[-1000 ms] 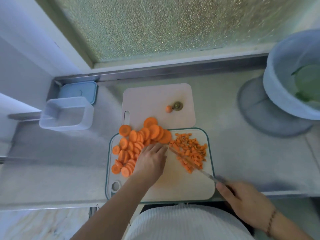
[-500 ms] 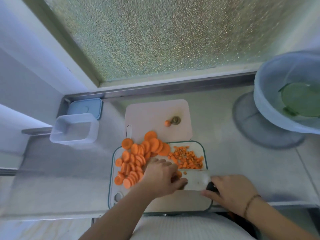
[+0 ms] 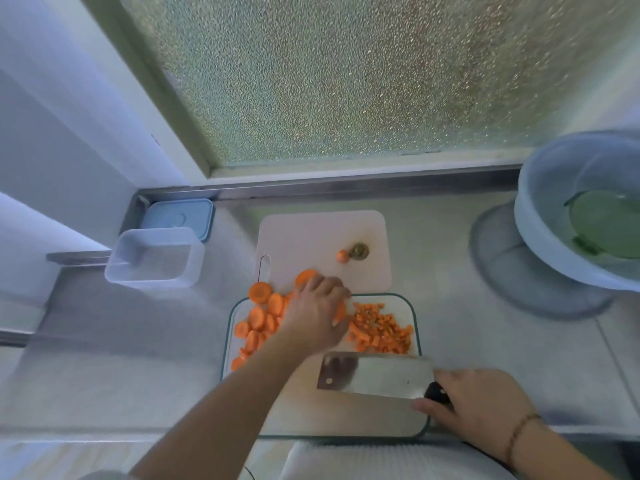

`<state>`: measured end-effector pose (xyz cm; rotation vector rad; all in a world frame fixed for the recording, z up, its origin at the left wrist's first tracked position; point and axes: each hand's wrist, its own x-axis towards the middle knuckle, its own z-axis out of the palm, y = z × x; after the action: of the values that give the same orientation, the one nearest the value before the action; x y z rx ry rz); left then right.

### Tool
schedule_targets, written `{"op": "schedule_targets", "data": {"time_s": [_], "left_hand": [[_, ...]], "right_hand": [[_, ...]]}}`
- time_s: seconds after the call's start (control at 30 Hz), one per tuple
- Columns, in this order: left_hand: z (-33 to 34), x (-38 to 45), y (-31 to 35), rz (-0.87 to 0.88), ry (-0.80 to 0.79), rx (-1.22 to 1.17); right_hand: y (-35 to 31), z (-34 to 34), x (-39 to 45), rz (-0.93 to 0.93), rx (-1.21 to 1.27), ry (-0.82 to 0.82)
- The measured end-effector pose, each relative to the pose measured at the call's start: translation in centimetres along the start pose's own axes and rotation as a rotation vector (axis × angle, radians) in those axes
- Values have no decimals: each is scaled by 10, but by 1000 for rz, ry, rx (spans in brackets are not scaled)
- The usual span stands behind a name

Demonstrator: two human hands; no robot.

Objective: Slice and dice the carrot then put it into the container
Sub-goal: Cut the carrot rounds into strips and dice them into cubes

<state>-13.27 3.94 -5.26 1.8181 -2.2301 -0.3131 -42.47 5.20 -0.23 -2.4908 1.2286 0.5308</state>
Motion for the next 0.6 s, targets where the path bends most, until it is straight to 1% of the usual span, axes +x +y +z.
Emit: {"op": "schedule_targets", "data": {"time_s": [0.07,0.1,0.13,0.23,0.33,0.43,0.53,0.6], "left_hand": [[-11,7,-19,10,-223,148],[-12,10,-25,27,-301,191],[-12,12,-29,56,-337,212],[-12,17,-32,177,-297,247],[-14,25,-30,201,-277,267],[-15,25,-23,142,-262,143],[-14,15,-19,119,-166,-6],[-11,4,-17,114,-84,-87]], "right_hand": [[0,1,-4,12,13,2],[1,3,-5,15,17,1],[1,6,-5,16,25,-3],[1,8,-6,32,61,0],[1,6,-12,50,40,42],[3,8,-18,10,58,187],[8,19,-28,80,83,265],[6,20,-36,128,152,295]]}}
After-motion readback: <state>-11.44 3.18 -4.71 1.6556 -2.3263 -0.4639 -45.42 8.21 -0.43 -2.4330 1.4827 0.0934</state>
